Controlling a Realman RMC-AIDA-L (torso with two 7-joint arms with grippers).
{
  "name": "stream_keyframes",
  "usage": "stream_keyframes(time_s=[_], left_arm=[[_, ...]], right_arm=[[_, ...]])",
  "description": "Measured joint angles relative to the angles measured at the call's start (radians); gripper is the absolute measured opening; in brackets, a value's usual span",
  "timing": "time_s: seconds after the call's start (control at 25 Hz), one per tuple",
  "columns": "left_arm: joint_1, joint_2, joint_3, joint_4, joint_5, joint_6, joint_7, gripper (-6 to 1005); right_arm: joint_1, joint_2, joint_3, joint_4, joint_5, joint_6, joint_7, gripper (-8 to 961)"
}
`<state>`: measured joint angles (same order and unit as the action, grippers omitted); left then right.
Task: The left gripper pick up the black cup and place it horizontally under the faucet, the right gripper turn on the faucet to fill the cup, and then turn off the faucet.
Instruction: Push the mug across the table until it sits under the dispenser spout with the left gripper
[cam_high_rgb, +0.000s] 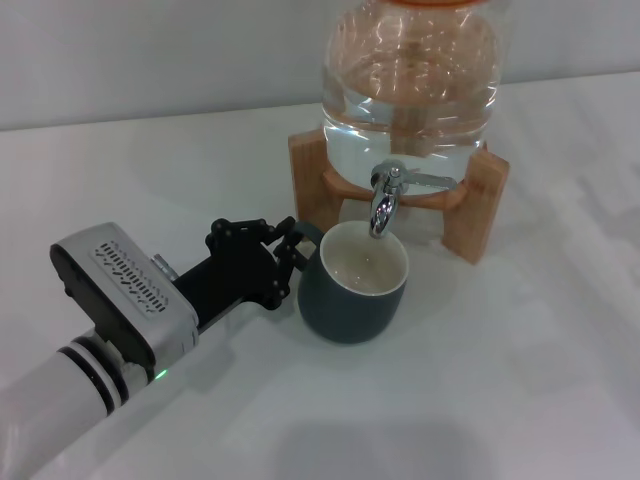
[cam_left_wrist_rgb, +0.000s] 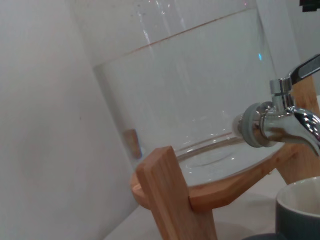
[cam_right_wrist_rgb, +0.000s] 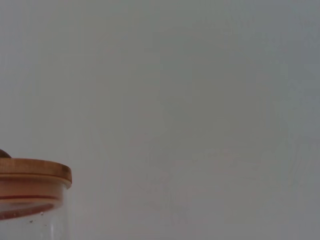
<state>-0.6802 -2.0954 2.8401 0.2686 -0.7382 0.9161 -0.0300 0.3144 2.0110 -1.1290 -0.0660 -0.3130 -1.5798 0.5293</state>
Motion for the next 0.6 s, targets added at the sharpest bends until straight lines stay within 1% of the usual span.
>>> stream_keyframes(time_s=[0.36,0.6], left_arm=[[0.000,0.000,-0.006,0.000,0.001,-0.015,0.001,105],[-0.001,0.000,-0.007,0.000,0.001,-0.027,0.002,145]], right_arm=[[0.018,0.000,0.000,0.000,0.000,0.002,0.000,868],[0.026,0.000,0.000,0.000,0.000,0.013,0.000,868]])
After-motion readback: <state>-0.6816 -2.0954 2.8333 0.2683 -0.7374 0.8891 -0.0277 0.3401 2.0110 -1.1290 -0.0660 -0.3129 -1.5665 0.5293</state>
